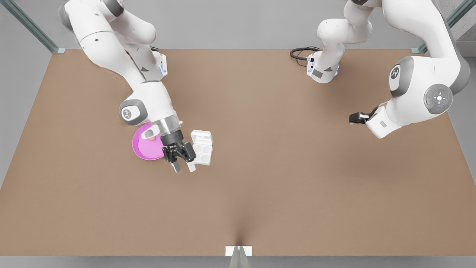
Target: Pack egg into the box and close the box lid
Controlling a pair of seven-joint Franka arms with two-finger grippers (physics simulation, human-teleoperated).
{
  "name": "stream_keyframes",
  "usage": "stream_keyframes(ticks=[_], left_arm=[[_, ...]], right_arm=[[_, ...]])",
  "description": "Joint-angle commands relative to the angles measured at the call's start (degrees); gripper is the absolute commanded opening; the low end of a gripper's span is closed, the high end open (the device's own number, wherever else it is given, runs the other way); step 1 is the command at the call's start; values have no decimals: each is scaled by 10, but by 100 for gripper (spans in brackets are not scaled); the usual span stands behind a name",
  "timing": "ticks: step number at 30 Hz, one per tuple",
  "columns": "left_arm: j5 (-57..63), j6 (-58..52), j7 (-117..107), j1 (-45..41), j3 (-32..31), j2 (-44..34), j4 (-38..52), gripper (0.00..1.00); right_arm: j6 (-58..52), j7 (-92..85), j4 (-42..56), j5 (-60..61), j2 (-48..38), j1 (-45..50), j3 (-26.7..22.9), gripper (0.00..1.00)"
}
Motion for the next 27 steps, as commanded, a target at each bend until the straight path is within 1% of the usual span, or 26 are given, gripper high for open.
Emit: stream_keyframes(ticks=[1,2,3,4,5,6,7,8,9,10,11,12,13,14,15,16,17,20,21,22,24,25,27], left_arm=[[0,0,0,0,0,0,0,100],[0,0,0,0,0,0,0,100],[0,0,0,0,0,1,0,100],[-1,0,0,0,0,1,0,100],[-1,1,0,0,-1,1,0,100],[-1,1,0,0,0,3,0,100],[-1,1,0,0,0,4,0,100],[-1,1,0,0,-1,4,0,100],[-1,1,0,0,0,4,0,100],[-1,0,0,0,0,3,0,100],[-1,1,0,0,0,4,0,100],[-2,1,0,0,0,4,0,100],[-2,1,0,0,0,4,0,100],[-2,1,0,0,0,4,0,100],[-3,1,0,0,-1,4,0,100],[-3,1,0,0,0,5,0,100],[-3,1,0,0,0,5,0,100],[-3,1,0,0,-1,8,0,100],[-3,1,0,0,0,8,-1,100],[-3,1,0,0,0,8,0,100],[-3,0,0,0,0,8,0,100],[-3,0,0,0,0,8,0,100],[-3,1,0,0,0,8,0,100]], right_arm=[[-101,-239,7,117,-13,-12,24,100],[-309,-405,36,294,-45,-18,31,100],[-448,-493,36,389,-73,-44,31,100],[-527,-546,25,455,-102,-87,30,100],[-553,-606,-32,490,-141,-120,29,100],[-536,-719,-120,491,-200,-135,30,100],[-431,-727,-227,466,-224,-128,34,99],[-296,-717,-328,459,-268,-123,34,99],[-171,-663,-391,432,-274,-106,33,98],[50,-588,-488,364,-264,-112,32,100],[190,-582,-524,344,-241,-137,22,100],[304,-587,-544,326,-219,-156,20,100],[333,-590,-549,238,-217,-172,-25,100],[374,-591,-557,153,-207,-171,-86,100],[389,-591,-566,129,-204,-172,-96,100],[410,-592,-573,104,-193,-172,-119,100],[423,-593,-573,48,-181,-168,-165,100],[447,-594,-571,46,-156,-161,-164,100],[448,-597,-565,43,-128,-161,-164,100],[448,-617,-552,35,-109,-161,-164,100],[448,-726,-535,34,-77,-163,-165,100],[448,-738,-532,34,-62,-164,-187,100],[448,-739,-526,34,-41,-165,-188,100]])
